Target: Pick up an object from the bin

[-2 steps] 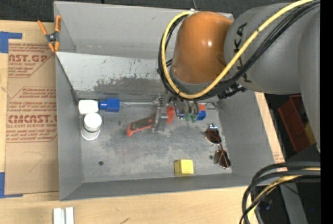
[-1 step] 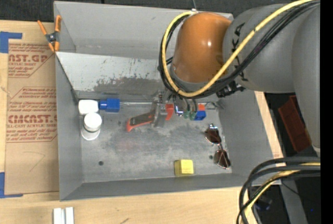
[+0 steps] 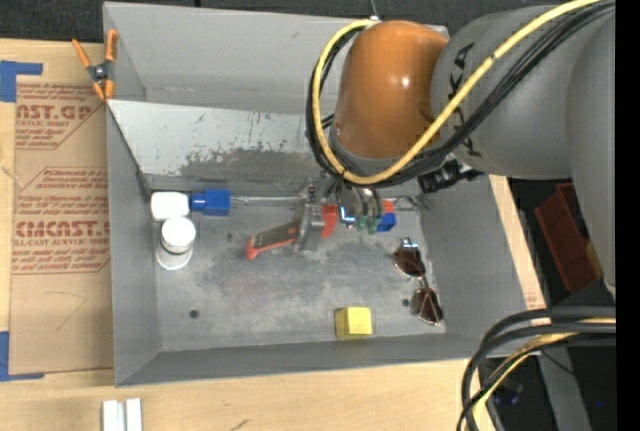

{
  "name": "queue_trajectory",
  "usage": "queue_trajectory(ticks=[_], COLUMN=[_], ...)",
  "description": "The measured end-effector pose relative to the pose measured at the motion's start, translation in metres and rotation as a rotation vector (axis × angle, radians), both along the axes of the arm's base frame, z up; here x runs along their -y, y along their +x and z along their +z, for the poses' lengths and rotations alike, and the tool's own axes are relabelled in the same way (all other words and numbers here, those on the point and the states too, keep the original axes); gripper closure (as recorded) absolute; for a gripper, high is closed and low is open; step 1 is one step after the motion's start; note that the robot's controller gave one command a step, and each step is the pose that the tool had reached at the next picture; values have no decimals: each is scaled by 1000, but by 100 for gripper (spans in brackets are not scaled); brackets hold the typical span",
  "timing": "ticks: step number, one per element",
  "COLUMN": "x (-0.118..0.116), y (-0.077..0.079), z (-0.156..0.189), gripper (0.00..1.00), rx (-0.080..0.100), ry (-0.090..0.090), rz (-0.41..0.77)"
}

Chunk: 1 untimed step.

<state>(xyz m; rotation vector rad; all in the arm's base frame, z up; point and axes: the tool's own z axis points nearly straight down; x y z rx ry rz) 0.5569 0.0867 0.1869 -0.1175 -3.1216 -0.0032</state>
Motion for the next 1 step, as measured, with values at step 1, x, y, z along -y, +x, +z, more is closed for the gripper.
queue_trajectory(ticks=[1], x=[-8], y=[4], z=[109], gripper=[100], rx=[39], ry=[6], rz=[13])
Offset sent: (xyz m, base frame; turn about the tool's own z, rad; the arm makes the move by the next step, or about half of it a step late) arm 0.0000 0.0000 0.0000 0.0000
